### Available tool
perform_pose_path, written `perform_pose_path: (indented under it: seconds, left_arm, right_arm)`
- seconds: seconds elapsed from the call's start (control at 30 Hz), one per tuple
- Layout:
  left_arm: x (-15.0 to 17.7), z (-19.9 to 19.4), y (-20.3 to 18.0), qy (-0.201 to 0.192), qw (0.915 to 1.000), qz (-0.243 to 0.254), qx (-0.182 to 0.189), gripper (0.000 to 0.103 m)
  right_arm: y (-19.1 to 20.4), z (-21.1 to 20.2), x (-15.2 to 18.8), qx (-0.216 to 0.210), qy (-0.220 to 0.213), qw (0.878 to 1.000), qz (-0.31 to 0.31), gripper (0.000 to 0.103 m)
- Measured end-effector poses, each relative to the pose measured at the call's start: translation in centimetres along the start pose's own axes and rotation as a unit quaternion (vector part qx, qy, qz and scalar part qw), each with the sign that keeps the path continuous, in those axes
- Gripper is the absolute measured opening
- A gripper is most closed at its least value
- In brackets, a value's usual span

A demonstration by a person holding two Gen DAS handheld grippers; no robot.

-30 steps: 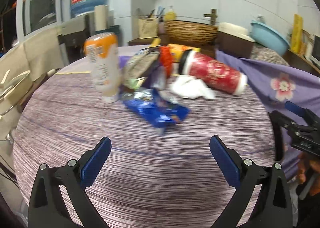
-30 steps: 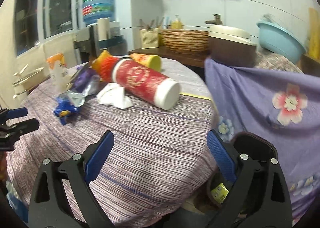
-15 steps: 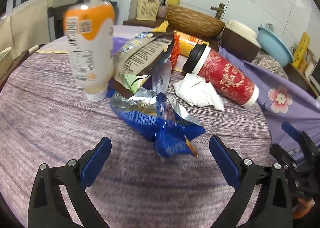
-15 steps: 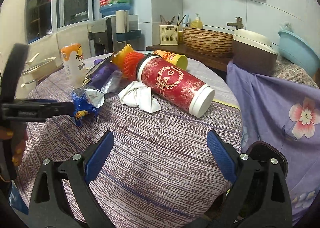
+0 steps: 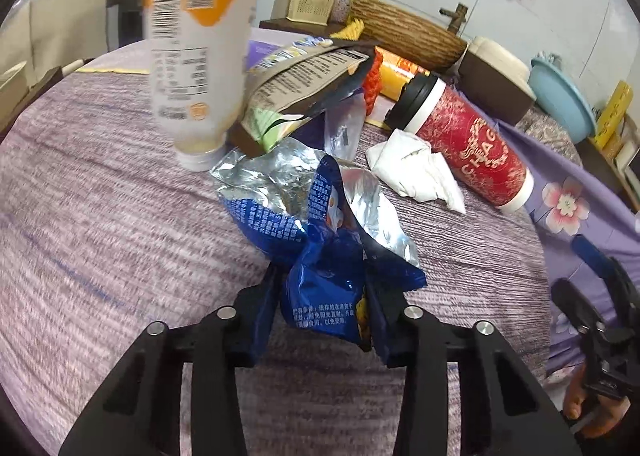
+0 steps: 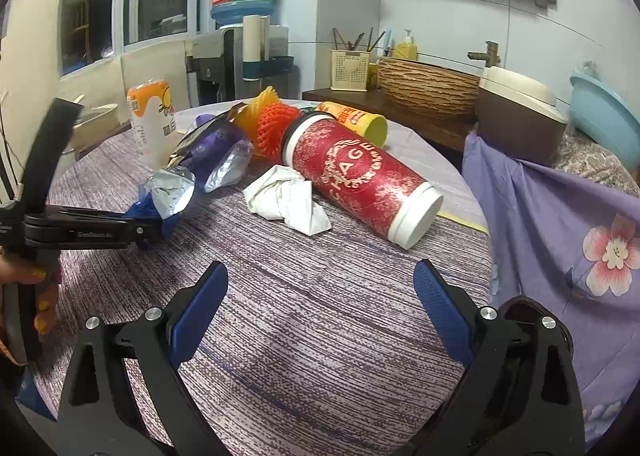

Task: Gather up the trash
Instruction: 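Grasp the blue snack bag with the left tool while the right tool grasps the white napkin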

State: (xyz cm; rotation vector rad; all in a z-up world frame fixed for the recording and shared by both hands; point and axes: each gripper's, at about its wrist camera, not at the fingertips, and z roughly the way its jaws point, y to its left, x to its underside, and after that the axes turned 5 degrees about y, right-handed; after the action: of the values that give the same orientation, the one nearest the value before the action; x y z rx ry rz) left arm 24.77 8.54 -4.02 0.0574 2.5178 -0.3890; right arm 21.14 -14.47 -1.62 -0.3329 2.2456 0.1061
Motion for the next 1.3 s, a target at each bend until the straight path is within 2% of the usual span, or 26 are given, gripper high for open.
perform_pose_path:
  seconds: [0.2,0.37,0.67,0.83,0.93,1.0,1.1,1.2,1.3]
  left_arm:
    - [2.4,-3.0,0.2,-0.036,0.9993,0.002,-0.011,0.038]
    - [3.7,-4.3,0.7,-0.046,0.9989,-0.007,0.003,0.038]
    - [4.7,-5.3,1.0,-0.055,0.9984,-0.01,0.005,0.038]
    - [4.9,-5.2,1.0,-0.053,0.9985,-0.012,0.009,0.038]
    - [5.0,-5.2,1.1,-0.051,0.9986,-0.013,0.009,0.038]
    - [5.0,-5.1,1.1,-0.05,0.9986,-0.014,0.01,0.038]
    - [5.0,-5.1,1.2,-0.05,0.9986,-0.016,0.01,0.038]
    - [5.1,-5.2,1.0,-0.052,0.9985,-0.013,0.007,0.038]
    - [5.3,-5.2,0.6,-0.054,0.9985,-0.01,0.004,0.038]
  right_arm:
    - [1.2,2.0,-1.2,-0.031,0.028,0.999,-0.032,0.093]
    - [2.3,5.3,-2.9,-0.05,0.063,0.995,-0.061,0.093]
    - [3.2,11.1,-5.6,-0.021,0.112,0.99,-0.087,0.091]
    - [3.2,13.0,-6.0,-0.023,0.134,0.987,-0.082,0.079]
    - [3.0,13.4,-6.2,-0.033,0.133,0.988,-0.07,0.062]
    - [2.8,13.6,-6.4,-0.039,0.137,0.988,-0.06,0.041]
    - [2.8,13.5,-6.3,-0.044,0.137,0.988,-0.056,0.029]
    - [2.8,13.1,-6.0,-0.045,0.132,0.989,-0.055,0.023]
    - [2.9,12.1,-5.4,-0.056,0.126,0.989,-0.049,0.022]
